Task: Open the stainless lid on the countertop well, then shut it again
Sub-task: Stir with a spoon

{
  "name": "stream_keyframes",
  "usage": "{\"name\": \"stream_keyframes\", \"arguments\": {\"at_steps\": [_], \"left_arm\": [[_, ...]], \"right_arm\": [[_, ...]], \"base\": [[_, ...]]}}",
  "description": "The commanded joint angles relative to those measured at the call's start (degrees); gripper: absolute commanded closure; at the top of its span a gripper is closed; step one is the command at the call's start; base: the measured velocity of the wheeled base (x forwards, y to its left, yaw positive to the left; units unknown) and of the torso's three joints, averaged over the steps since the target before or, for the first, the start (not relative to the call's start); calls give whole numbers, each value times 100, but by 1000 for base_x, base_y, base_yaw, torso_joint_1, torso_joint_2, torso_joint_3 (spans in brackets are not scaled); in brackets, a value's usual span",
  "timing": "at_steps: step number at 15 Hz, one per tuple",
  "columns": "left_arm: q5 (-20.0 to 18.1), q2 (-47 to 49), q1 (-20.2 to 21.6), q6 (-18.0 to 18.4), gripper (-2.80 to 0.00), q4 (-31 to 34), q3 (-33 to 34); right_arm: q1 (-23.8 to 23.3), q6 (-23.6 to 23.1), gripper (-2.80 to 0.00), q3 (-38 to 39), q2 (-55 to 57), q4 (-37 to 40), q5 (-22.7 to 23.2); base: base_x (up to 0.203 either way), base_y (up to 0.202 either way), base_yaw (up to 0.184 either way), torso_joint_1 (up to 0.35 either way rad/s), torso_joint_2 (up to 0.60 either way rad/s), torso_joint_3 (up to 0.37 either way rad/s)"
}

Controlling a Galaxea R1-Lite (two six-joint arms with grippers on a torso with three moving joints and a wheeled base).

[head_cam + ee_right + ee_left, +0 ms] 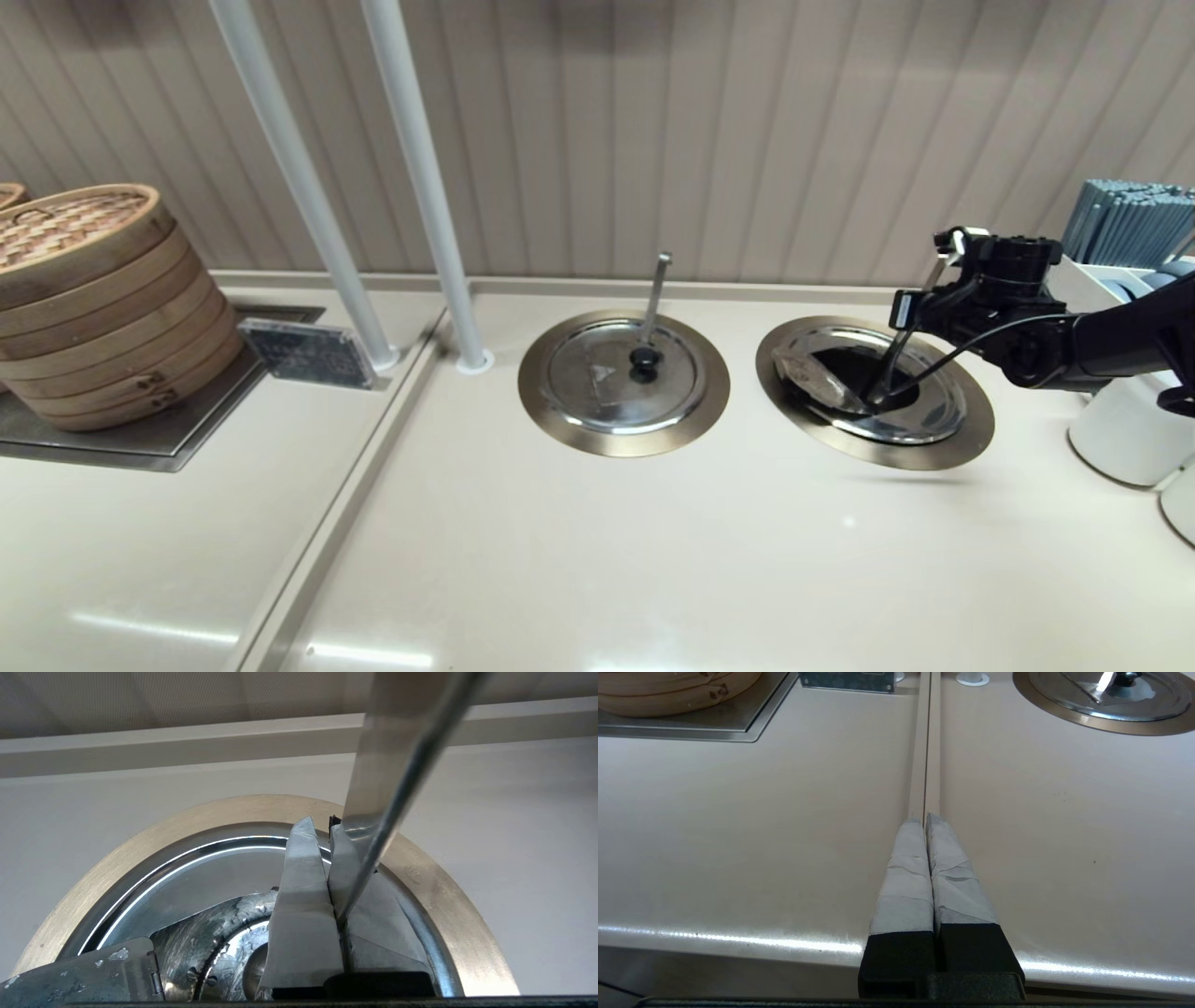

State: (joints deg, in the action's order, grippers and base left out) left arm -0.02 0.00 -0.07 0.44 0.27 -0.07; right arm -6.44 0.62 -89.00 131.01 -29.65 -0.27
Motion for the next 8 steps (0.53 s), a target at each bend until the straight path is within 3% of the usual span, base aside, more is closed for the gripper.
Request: {"name": "stream_keyframes", "arguments": {"at_steps": [1, 2, 3, 8], "left_arm": [[2, 0, -1, 0, 0, 0, -1], [2, 0, -1, 0, 0, 0, 0], [2, 0, -1, 0, 0, 0, -1], [2, 0, -1, 0, 0, 0, 3]], "right_arm": [[2, 2, 0, -46, 143, -23, 4], [-16, 7, -243, -116, 171, -23, 2], [-37, 16, -280, -153, 180, -23, 8], [-42, 26, -280, -195, 224, -58, 0]], "base": [[0, 0, 0, 0, 0, 0], [0, 0, 0, 0, 0, 0], [0, 0, 0, 0, 0, 0], [0, 0, 0, 0, 0, 0]]}}
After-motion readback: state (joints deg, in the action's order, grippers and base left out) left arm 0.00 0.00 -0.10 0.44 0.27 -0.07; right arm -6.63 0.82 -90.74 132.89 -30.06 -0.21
